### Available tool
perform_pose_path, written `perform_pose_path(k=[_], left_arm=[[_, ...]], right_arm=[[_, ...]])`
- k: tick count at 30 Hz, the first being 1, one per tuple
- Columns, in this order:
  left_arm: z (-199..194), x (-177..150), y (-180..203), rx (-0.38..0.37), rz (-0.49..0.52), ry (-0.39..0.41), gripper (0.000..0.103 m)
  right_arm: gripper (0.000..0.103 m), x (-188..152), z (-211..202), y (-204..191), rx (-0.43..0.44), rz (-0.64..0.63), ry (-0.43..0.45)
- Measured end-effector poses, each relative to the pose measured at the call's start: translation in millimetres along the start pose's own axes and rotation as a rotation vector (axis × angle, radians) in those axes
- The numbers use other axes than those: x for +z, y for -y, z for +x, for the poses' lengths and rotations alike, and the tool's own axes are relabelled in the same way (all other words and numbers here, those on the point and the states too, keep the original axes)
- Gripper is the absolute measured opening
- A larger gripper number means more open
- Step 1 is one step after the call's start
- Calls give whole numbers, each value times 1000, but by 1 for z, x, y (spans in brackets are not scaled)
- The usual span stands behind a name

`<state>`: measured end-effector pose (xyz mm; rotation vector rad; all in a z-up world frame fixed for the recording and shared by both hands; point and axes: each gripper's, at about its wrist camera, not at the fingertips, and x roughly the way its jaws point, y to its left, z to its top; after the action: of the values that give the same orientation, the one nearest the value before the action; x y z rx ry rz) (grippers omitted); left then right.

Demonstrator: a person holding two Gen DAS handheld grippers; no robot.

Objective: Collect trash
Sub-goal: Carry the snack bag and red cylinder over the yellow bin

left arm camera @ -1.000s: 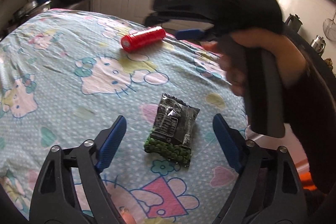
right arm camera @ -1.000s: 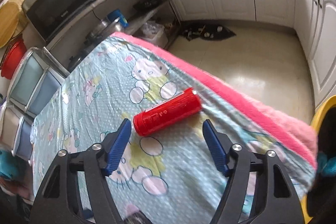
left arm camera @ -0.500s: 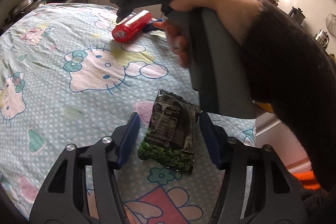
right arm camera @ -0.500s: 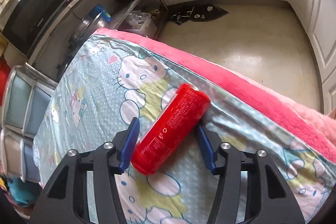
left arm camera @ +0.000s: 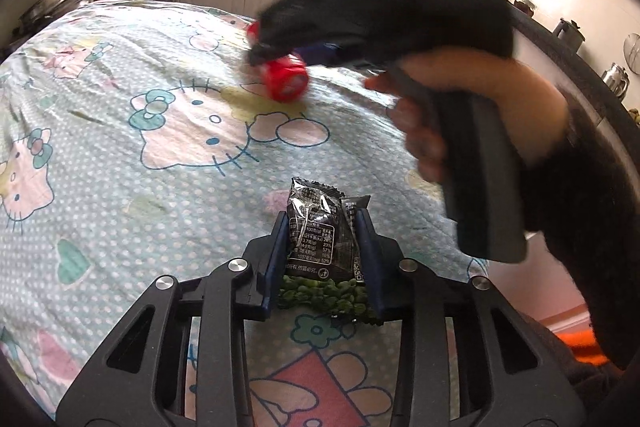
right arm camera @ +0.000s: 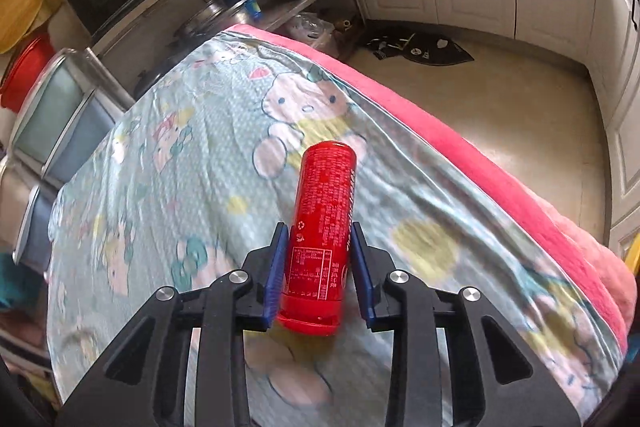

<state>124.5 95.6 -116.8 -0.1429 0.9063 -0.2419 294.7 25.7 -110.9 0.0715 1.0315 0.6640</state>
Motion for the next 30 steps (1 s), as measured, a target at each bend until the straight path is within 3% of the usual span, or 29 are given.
perform_pose_path(k=[17,30], left_arm=[[-13,3,31,11,27,30,25],[-7,40,69,-38,71,88,25]], right_arm=[[28,-61,-110,55,20,58,149],[28,-86,-187,97,-64,96,273]])
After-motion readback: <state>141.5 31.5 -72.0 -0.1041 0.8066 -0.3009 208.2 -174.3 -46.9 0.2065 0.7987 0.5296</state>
